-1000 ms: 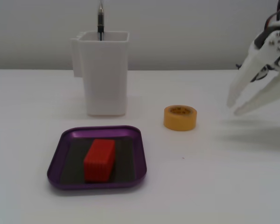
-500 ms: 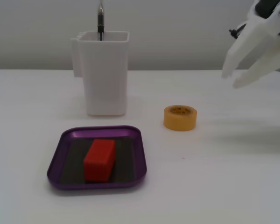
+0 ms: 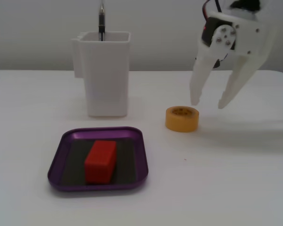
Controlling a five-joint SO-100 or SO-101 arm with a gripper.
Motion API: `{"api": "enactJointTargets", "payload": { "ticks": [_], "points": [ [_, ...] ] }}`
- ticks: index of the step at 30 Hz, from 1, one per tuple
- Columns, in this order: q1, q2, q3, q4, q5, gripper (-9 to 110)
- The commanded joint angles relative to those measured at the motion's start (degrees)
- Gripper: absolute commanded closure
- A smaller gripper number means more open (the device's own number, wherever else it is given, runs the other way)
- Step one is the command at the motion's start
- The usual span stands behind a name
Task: Grab up the yellow tape and put it in the box.
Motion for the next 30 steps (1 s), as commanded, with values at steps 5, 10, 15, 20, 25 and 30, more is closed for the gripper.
{"api": "enactJointTargets", "payload": {
  "ticks": [5, 10, 15, 20, 25, 30],
  "points": [
    [5.36, -3.78, -2.81, -4.92, 0.00, 88],
    [5.10, -3.87, -1.85, -6.94, -0.09, 88],
    [4.92, -3.96, 2.02, -9.76, -1.67, 88],
    [4.92, -3.96, 4.66, -10.99, -2.46, 88],
    [4.83, -4.04, 5.19, -12.04, -3.16, 88],
    [4.83, -6.77, 8.00, -14.33, -3.25, 88]
  ]
}}
